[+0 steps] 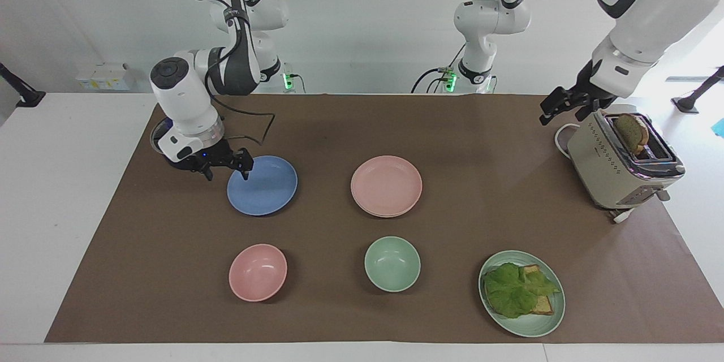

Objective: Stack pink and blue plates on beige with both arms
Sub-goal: 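Return the left gripper to rest while the right gripper grasps the blue plate, then carry the blue plate with the right gripper onto the pink plate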

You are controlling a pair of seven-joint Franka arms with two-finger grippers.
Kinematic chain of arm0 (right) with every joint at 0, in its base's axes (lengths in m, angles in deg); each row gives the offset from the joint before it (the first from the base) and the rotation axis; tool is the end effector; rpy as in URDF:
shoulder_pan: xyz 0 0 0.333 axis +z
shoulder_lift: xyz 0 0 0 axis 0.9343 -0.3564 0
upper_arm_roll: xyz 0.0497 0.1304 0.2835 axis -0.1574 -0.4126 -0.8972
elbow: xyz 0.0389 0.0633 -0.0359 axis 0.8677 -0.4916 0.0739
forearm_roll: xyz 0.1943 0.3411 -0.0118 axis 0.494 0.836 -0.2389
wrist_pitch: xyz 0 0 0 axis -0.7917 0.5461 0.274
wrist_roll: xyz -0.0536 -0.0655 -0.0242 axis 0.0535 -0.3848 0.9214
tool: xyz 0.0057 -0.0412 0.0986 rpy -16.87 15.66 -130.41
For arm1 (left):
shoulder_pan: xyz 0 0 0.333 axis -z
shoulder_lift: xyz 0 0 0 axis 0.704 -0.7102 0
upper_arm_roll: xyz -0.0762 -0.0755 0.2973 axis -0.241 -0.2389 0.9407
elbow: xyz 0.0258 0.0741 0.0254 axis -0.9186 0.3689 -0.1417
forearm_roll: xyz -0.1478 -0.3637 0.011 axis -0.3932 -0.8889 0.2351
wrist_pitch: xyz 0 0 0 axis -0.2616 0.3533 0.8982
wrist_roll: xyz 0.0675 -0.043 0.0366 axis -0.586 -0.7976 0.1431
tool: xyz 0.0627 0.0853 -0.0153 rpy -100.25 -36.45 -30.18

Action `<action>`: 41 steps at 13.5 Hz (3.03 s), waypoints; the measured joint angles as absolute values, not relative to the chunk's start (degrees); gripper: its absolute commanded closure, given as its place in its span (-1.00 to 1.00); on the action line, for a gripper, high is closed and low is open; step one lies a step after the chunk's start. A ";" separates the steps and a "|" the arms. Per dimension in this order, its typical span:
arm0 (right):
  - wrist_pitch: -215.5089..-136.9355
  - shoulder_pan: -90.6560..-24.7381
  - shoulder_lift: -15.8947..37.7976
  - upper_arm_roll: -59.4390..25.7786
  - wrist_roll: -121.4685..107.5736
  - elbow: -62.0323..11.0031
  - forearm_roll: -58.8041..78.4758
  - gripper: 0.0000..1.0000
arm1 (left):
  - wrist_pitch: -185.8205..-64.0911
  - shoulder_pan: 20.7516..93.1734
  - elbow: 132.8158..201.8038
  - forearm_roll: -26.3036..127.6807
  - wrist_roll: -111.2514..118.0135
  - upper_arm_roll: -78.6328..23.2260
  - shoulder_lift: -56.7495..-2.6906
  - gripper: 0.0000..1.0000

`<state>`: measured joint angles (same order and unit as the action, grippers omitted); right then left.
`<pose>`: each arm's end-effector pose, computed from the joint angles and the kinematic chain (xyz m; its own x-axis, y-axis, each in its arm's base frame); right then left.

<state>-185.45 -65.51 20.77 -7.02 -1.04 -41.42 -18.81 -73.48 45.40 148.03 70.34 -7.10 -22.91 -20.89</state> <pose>0.5654 0.0114 0.3838 0.9989 0.0356 0.0294 0.0363 -0.9991 -0.0224 0.5537 -0.0001 0.6108 0.9918 0.0999 -0.0801 0.1071 -0.9902 0.0902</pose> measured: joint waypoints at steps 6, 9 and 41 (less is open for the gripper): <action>-189.26 -68.47 19.02 -6.62 -5.25 -46.21 -18.80 -1.00 | -72.23 43.84 147.54 71.14 -10.49 -23.89 -17.50 -1.00; -190.49 -68.75 16.76 -6.61 -5.26 -46.53 -18.80 -1.00 | -72.23 43.87 147.69 73.15 -10.76 -24.28 -17.55 -1.00; -175.95 -55.69 20.90 -7.71 10.03 -33.53 -16.18 1.00 | -72.22 44.35 147.70 74.71 -10.89 -24.14 -17.55 -1.00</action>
<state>-175.95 -55.69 20.90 -7.71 10.03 -33.53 -16.18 -72.22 44.35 147.70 74.71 -10.89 -24.14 -17.55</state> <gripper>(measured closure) 0.956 0.000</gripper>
